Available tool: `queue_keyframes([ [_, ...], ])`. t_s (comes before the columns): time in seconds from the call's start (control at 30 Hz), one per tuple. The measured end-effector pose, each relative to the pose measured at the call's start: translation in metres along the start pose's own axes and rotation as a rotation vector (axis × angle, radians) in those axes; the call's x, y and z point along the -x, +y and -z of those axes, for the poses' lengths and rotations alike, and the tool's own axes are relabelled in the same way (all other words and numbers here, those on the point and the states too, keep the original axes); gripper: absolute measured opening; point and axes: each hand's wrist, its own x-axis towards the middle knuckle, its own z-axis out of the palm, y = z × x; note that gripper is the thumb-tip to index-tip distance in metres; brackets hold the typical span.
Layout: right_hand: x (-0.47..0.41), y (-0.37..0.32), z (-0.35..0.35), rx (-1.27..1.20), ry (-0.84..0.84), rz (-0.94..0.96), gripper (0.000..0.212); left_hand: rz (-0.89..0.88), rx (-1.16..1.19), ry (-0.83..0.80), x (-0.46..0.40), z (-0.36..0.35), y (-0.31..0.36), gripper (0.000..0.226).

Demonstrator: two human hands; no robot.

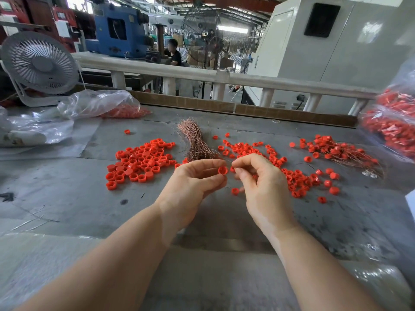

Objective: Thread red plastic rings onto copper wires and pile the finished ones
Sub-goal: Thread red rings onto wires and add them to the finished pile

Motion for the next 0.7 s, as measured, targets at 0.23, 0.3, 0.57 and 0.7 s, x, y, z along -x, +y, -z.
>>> queue_keyframes([
  [0.23, 0.0, -0.008, 0.002, 0.1, -0.003, 0.08, 0.016, 0.03, 0.029, -0.015, 0.001, 0.001, 0.003, 0.023],
  [0.3, 0.0, -0.01, 0.003, 0.118, -0.017, 0.093, 0.014, 0.034, 0.04, -0.014, 0.001, 0.001, 0.003, 0.022],
  [0.57, 0.001, -0.01, 0.003, 0.106, -0.043, 0.063, 0.013, 0.04, 0.058, -0.007, 0.002, 0.001, 0.004, 0.019],
  [0.7, 0.001, -0.007, 0.002, 0.065, -0.05, 0.029, 0.012, 0.049, 0.07, -0.005, 0.002, 0.0, 0.005, 0.019],
])
